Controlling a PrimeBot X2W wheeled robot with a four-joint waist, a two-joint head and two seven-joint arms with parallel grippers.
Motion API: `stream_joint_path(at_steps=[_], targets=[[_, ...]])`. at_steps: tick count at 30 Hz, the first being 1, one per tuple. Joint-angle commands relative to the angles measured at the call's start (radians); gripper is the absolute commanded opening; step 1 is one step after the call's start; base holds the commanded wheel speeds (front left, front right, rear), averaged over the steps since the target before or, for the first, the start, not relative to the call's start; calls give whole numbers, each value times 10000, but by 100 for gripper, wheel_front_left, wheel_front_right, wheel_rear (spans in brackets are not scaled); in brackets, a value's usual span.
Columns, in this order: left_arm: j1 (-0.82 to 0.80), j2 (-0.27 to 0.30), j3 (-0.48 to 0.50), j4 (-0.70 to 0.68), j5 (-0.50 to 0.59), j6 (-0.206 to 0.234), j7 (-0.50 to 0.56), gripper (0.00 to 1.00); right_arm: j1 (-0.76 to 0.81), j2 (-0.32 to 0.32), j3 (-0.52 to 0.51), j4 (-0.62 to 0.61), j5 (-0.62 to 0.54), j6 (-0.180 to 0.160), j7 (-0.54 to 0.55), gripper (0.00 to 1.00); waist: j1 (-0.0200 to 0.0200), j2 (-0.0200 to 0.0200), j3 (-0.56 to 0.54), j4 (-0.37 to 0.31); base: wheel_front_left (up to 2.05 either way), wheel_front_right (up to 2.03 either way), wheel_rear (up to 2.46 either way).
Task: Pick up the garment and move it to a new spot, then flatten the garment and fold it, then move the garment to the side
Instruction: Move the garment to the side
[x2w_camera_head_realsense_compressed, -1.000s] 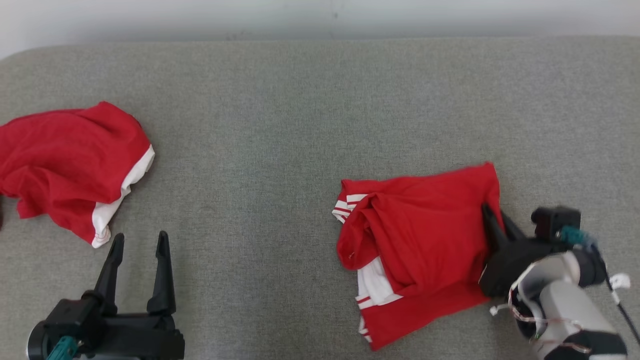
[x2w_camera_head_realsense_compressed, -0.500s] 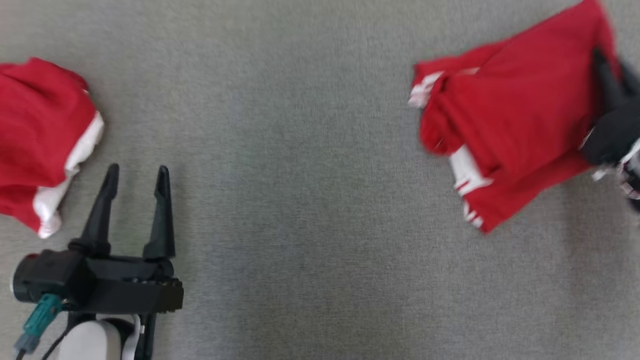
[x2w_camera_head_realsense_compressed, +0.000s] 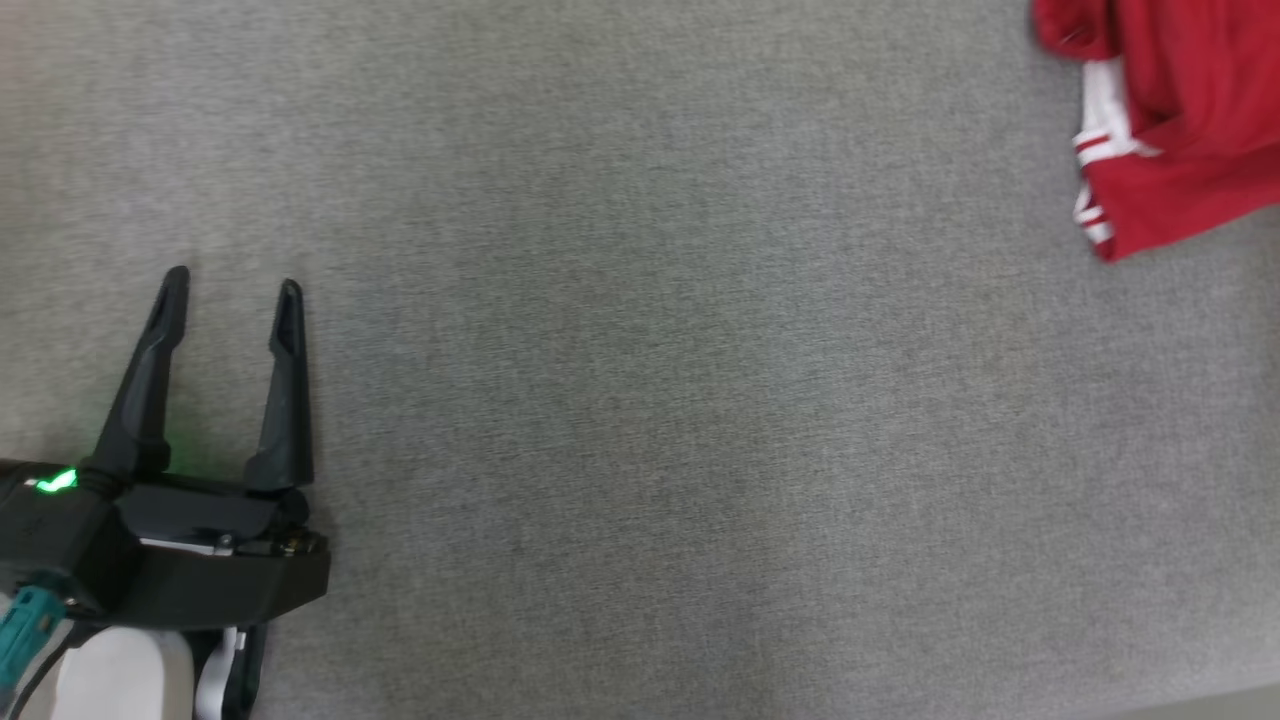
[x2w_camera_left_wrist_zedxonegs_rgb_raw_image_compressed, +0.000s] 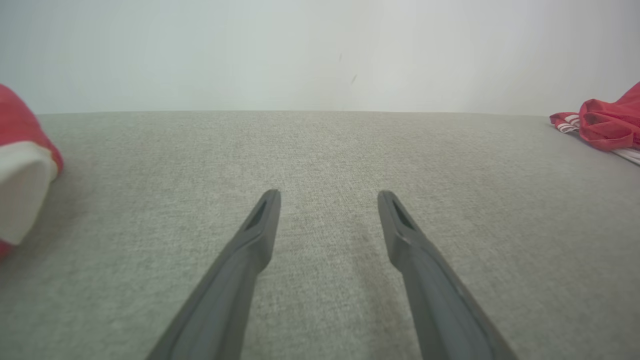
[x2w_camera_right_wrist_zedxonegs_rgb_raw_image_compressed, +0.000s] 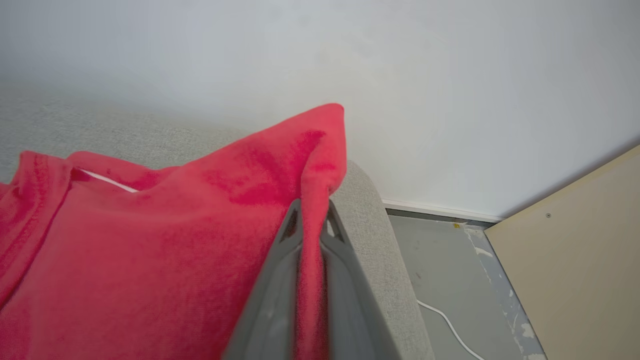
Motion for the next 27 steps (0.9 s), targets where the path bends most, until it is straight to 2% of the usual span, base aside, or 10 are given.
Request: stream_joint_path(at_steps=[1,8,12,13,14,15,16,19,27], targets=[[92,47,-25,12,26,13,-4,100,-271,-230,-29,-7,-93,-28,70,0,-2,-2,223,-249,0,0,0],[246,140,11,-162,-15,13,-1,100,-982,-682,156,260,-203,-29,232,0,-2,-2,289,-231,0,0,0],[280,139,6,-183,-8,13,6,100,-1434,-735,352,673,-460,-29,191,0,-2,-2,379,-197,0,0,0],[263,121,-7,-180,-4,12,6,100,-1565,-757,380,794,-588,-29,121,7,-2,-2,392,-180,0,0,0],[248,101,-17,-177,-5,12,7,100,-1678,-764,390,921,-709,-29,46,40,-2,-2,401,-161,0,0,0],[233,77,-30,-168,-7,12,7,100,-1734,-770,422,1033,-857,-29,-50,57,-2,-2,396,-134,0,0,0],[222,50,-20,-166,-23,12,7,100,-1791,-763,412,1165,-996,-29,-163,100,-2,-2,383,-113,0,0,0],[254,-3,64,-119,-85,14,7,100,-1895,-667,375,1374,-1303,-29,-592,100,-2,-2,252,-68,0,0,0],[624,-306,457,52,-208,33,-1,100,-1377,194,517,1006,-1424,-29,-1966,100,-2,-2,-699,-107,0,0,0]])
